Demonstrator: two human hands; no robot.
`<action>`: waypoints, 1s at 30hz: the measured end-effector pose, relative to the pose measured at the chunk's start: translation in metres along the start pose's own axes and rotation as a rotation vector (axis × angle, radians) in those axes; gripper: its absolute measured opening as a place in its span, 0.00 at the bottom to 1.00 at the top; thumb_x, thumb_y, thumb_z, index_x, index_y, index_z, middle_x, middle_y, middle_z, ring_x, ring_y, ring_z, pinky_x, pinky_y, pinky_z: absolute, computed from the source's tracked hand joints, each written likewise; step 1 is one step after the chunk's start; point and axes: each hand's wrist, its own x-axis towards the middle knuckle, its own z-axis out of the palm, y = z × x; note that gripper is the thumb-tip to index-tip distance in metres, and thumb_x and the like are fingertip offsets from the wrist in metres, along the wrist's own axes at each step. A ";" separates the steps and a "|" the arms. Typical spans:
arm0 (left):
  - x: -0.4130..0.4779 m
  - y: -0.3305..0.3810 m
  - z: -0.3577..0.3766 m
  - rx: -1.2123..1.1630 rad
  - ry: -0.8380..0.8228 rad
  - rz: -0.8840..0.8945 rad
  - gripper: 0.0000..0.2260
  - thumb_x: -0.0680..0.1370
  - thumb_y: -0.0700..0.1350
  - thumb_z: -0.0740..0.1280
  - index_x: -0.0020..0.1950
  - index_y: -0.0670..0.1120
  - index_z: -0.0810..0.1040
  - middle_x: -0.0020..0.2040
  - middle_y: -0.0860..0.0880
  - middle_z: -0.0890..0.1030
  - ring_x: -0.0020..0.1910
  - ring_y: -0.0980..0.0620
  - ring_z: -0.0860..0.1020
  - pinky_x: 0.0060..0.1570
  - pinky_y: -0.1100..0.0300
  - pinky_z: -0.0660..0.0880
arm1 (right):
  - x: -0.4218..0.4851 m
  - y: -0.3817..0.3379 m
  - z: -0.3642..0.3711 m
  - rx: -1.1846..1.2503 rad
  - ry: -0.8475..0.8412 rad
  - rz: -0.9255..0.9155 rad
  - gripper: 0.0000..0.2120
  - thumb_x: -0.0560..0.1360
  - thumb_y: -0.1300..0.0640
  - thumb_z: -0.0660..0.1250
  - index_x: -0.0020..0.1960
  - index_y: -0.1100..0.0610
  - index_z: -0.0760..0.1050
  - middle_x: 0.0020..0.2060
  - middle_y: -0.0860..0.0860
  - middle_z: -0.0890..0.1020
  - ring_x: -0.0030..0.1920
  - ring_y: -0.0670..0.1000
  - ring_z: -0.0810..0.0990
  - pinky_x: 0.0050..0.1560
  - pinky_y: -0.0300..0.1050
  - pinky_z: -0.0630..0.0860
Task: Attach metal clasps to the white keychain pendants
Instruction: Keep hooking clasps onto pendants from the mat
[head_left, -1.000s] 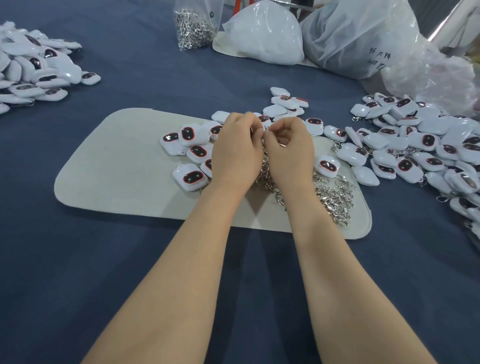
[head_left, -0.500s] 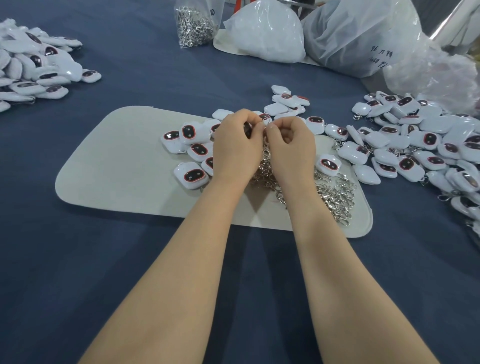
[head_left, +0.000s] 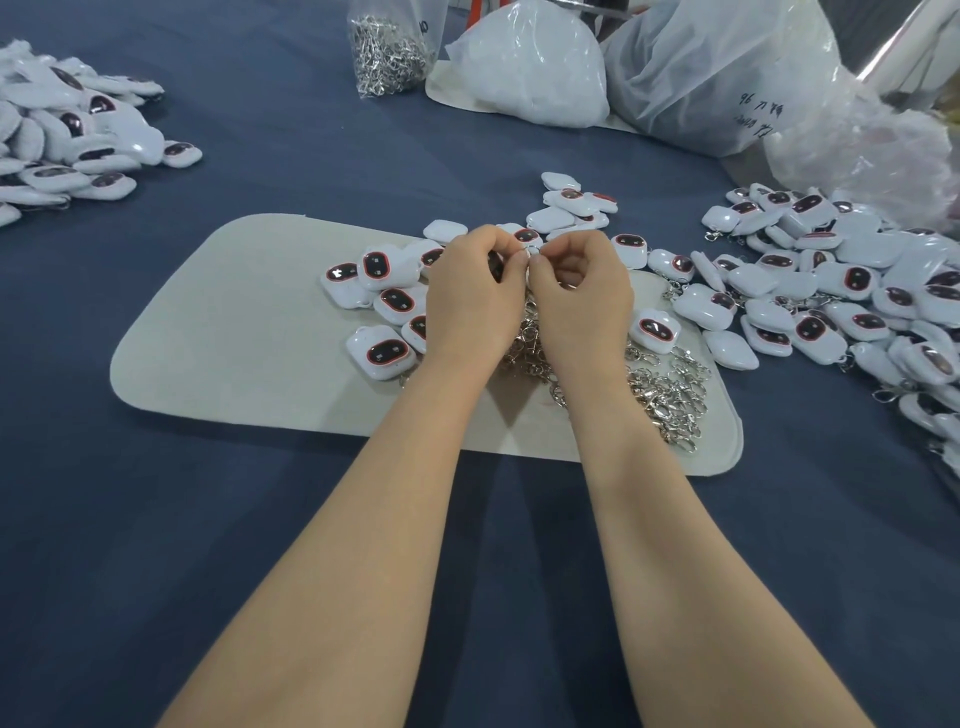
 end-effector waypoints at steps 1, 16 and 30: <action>0.000 0.000 0.000 0.003 0.000 0.003 0.04 0.77 0.42 0.65 0.44 0.47 0.77 0.46 0.49 0.80 0.42 0.53 0.75 0.42 0.63 0.69 | 0.000 0.000 0.000 -0.001 0.003 -0.003 0.07 0.73 0.65 0.66 0.43 0.54 0.71 0.35 0.40 0.75 0.33 0.33 0.73 0.40 0.26 0.70; -0.001 0.001 0.000 0.117 -0.006 0.064 0.05 0.78 0.40 0.63 0.46 0.44 0.78 0.48 0.47 0.79 0.44 0.51 0.73 0.45 0.58 0.71 | -0.001 0.000 0.000 -0.092 -0.005 -0.062 0.06 0.72 0.66 0.65 0.44 0.56 0.74 0.34 0.42 0.75 0.35 0.41 0.74 0.43 0.32 0.72; 0.002 -0.004 0.000 0.110 -0.066 0.092 0.05 0.77 0.39 0.63 0.44 0.46 0.77 0.42 0.52 0.77 0.40 0.53 0.71 0.40 0.65 0.65 | 0.000 0.003 -0.004 -0.190 -0.053 -0.155 0.06 0.70 0.67 0.64 0.42 0.58 0.73 0.37 0.53 0.79 0.38 0.52 0.75 0.43 0.43 0.73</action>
